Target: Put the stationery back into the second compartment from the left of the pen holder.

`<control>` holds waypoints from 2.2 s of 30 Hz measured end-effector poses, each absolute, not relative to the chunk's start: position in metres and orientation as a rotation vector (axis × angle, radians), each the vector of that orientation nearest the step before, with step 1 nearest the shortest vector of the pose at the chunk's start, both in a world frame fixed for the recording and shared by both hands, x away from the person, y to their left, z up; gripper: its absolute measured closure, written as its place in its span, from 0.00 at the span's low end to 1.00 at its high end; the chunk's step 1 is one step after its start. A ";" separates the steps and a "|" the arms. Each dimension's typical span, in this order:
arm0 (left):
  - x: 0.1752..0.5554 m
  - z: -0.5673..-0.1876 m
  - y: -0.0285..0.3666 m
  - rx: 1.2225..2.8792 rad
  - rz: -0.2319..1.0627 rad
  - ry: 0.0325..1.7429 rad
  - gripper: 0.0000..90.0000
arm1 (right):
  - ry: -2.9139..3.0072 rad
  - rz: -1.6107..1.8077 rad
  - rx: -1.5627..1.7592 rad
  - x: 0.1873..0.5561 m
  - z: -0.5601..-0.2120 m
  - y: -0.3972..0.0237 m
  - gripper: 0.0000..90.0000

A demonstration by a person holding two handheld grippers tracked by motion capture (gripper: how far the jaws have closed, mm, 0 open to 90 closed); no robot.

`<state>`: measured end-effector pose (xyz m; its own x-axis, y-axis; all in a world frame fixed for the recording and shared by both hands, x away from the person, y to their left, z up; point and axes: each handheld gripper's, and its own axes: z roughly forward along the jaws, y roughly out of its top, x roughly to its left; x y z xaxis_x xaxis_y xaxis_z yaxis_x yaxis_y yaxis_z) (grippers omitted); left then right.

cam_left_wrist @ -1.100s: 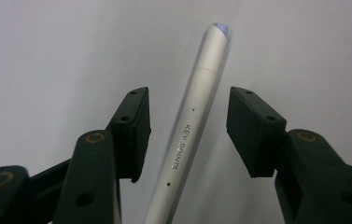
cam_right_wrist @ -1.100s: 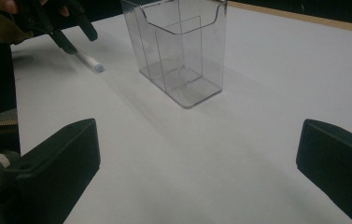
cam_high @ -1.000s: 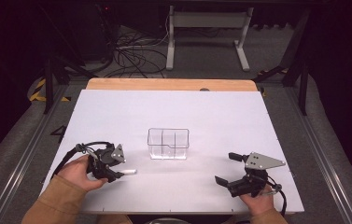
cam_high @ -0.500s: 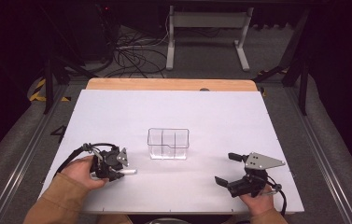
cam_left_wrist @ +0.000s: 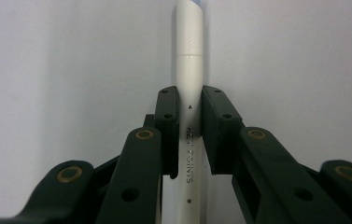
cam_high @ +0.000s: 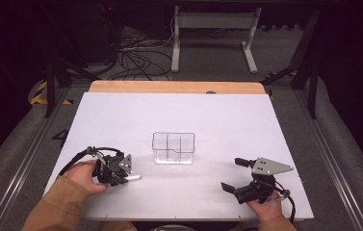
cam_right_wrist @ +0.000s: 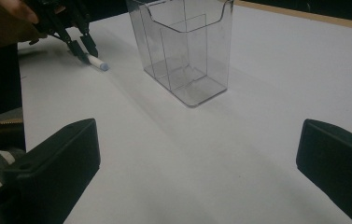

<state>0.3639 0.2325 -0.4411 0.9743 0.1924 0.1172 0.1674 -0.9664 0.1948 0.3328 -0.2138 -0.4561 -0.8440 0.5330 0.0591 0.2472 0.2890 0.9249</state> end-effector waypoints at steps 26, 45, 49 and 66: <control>0.354 -0.406 0.244 2.728 0.284 0.312 0.87 | 2.298 1.582 0.716 0.333 -0.457 -0.214 0.00; 0.350 -0.378 0.260 2.425 0.428 0.425 0.87 | 2.302 1.573 0.720 0.333 -0.459 -0.211 0.00; 0.350 -0.373 0.265 2.328 0.422 0.462 0.87 | 2.310 1.564 0.721 0.333 -0.462 -0.210 0.00; 0.350 -0.359 0.263 1.969 0.413 0.511 0.87 | 2.326 1.562 0.713 0.333 -0.464 -0.207 0.00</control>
<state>0.3500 0.2634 -0.3594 0.8514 0.5206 0.0642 0.1724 -0.3934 0.9031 0.3329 -0.2066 -0.4643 -0.8491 0.5245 0.0632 0.2569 0.3053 0.9170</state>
